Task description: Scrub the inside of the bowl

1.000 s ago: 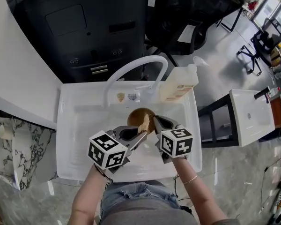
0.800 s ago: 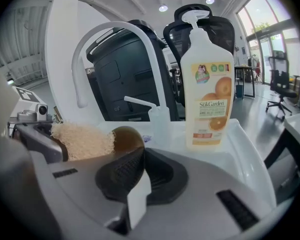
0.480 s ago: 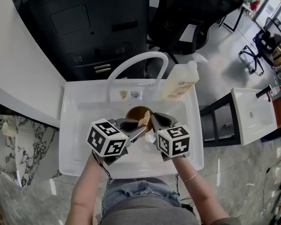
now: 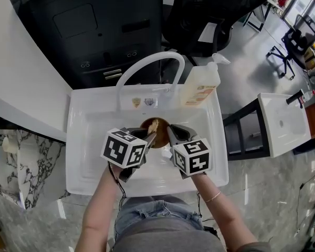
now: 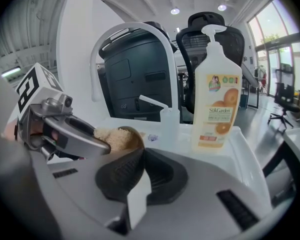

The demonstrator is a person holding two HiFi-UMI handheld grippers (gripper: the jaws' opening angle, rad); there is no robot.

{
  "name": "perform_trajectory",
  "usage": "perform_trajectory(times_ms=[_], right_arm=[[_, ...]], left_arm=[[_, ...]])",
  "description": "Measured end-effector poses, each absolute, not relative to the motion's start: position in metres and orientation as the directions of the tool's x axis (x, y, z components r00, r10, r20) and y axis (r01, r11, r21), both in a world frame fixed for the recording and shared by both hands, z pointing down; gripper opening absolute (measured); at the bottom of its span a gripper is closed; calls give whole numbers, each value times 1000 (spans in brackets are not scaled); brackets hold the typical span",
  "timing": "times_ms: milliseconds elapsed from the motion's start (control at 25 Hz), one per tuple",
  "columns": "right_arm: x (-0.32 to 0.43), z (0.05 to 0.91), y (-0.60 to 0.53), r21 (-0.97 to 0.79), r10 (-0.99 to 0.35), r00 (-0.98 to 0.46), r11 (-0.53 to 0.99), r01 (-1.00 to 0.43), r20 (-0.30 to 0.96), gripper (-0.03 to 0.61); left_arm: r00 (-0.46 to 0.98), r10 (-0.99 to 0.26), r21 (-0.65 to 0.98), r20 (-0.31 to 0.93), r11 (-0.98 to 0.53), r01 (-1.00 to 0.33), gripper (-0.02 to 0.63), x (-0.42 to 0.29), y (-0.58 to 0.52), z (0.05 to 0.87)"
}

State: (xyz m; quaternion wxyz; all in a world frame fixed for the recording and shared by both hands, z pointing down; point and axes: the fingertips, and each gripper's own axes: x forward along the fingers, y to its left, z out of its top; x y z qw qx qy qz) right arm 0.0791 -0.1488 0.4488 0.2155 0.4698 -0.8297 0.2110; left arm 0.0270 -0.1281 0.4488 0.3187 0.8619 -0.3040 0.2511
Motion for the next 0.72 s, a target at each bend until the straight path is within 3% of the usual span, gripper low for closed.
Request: perform_trajectory(times_ms=[720], right_arm=[[93,454,-152,-164,-714,-412,392,-905,566,18]], left_arm=[[609,-491,325,623,-545,-773,46,0,-129,443]])
